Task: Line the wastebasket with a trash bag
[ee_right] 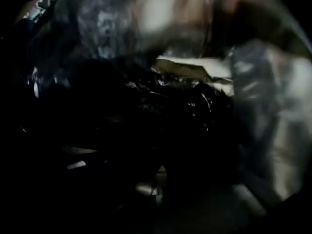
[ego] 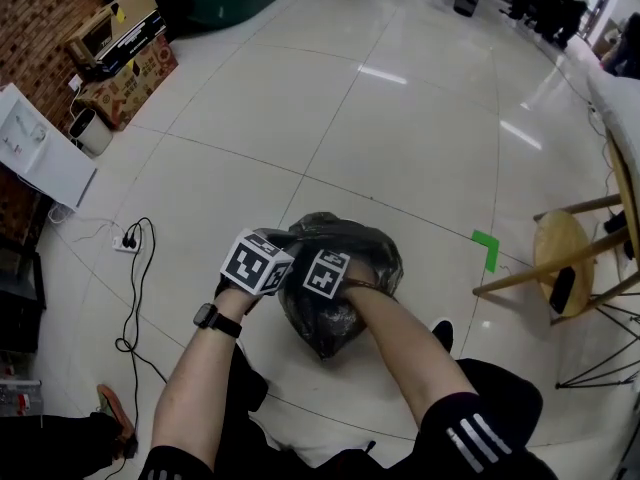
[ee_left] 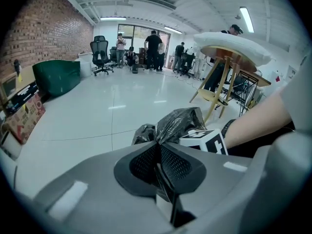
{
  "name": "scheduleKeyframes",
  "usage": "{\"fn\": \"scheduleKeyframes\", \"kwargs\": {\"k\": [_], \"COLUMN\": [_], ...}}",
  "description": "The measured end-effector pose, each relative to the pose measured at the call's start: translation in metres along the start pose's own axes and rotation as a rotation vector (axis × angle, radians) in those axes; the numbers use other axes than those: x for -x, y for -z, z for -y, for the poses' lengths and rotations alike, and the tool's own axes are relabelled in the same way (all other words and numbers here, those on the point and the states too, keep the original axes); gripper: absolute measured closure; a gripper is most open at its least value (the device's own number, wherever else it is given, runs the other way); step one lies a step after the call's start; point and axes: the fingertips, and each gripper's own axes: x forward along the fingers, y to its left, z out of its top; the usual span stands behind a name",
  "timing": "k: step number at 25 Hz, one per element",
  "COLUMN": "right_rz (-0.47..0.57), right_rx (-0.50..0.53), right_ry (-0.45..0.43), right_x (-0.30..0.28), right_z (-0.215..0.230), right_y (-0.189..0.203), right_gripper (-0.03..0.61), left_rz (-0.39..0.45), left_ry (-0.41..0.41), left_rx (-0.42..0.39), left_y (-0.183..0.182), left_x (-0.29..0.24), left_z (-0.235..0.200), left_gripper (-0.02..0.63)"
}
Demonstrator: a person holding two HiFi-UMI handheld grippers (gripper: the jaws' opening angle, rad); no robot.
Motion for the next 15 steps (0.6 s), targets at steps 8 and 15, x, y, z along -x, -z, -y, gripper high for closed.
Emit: {"fn": "scheduleKeyframes", "kwargs": {"k": [8,15], "right_rz": [-0.131,0.005], "right_rx": [0.013,0.121], "right_ry": [-0.194,-0.163], "right_x": [-0.031,0.012], "right_z": [-0.032,-0.029], "right_y": [0.04,0.007], "right_gripper": [0.487,0.465], "left_rz": [-0.039,-0.041], "left_ry": [-0.017,-0.044], "left_rx": [0.008,0.002], "left_y": [0.01,0.011], "left_x": [-0.012,-0.011], "left_z": [-0.007,-0.014], "left_gripper": [0.583,0.577]}}
